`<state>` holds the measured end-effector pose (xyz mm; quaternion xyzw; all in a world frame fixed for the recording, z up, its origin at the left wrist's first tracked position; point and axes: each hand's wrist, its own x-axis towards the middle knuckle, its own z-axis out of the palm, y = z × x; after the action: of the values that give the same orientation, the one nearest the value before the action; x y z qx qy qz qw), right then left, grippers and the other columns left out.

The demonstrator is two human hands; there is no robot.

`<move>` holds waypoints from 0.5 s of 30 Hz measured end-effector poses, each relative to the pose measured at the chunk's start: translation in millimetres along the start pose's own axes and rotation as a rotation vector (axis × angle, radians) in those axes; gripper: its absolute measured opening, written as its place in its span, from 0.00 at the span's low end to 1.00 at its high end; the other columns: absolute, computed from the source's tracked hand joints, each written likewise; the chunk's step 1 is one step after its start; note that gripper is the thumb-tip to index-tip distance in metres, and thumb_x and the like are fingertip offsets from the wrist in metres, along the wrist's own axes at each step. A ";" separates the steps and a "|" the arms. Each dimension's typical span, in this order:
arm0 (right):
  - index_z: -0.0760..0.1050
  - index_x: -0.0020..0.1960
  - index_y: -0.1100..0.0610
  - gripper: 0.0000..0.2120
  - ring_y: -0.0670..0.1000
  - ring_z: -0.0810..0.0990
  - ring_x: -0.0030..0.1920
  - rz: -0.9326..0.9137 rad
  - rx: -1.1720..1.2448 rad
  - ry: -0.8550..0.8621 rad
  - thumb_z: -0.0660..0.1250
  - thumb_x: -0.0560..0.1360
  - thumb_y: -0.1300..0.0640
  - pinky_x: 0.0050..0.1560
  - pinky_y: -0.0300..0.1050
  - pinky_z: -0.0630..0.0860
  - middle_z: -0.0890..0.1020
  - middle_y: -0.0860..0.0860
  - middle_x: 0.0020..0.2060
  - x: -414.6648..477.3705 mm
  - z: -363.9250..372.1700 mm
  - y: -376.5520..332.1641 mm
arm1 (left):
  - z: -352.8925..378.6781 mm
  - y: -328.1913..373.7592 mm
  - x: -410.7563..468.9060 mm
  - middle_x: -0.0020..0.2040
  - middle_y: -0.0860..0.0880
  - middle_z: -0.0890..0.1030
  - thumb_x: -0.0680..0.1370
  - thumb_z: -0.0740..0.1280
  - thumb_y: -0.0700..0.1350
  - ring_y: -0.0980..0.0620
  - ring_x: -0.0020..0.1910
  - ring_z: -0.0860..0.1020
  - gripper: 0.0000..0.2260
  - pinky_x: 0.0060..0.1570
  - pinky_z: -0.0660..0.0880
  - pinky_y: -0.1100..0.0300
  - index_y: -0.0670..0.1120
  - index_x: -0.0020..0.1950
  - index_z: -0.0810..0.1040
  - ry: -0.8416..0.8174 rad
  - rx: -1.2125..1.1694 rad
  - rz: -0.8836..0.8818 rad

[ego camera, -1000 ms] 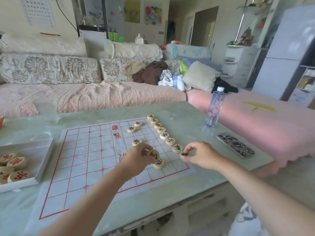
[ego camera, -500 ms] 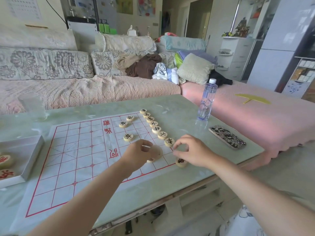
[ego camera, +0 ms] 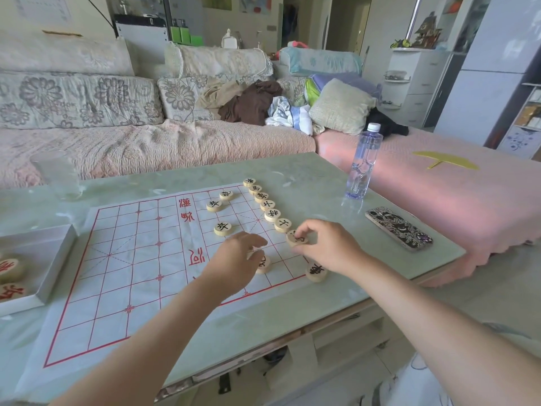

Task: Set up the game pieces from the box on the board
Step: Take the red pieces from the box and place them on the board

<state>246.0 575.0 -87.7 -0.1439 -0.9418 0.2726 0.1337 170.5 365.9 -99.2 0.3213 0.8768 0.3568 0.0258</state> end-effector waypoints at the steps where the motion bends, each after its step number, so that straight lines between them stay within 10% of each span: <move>1: 0.79 0.46 0.44 0.13 0.43 0.77 0.42 0.042 -0.055 -0.013 0.78 0.66 0.43 0.41 0.41 0.68 0.81 0.38 0.43 0.6 -1.6 6.4 | 1.9 -6.0 -0.1 0.57 0.55 0.76 0.79 0.64 0.44 0.56 0.57 0.73 0.11 0.55 0.69 0.63 0.51 0.61 0.78 0.002 0.109 0.076; 15: 0.80 0.44 0.45 0.11 0.49 0.78 0.47 0.057 -0.250 -0.046 0.65 0.75 0.39 0.42 0.43 0.66 0.75 0.43 0.47 4.7 14.5 3.3 | 14.8 -26.6 -5.8 0.59 0.54 0.73 0.79 0.64 0.47 0.53 0.59 0.69 0.13 0.57 0.73 0.54 0.52 0.63 0.76 -0.137 0.341 0.266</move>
<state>237.6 572.4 -100.5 -0.1798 -0.9669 0.1600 0.0851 164.6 357.2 -128.4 0.4571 0.8706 0.1811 -0.0169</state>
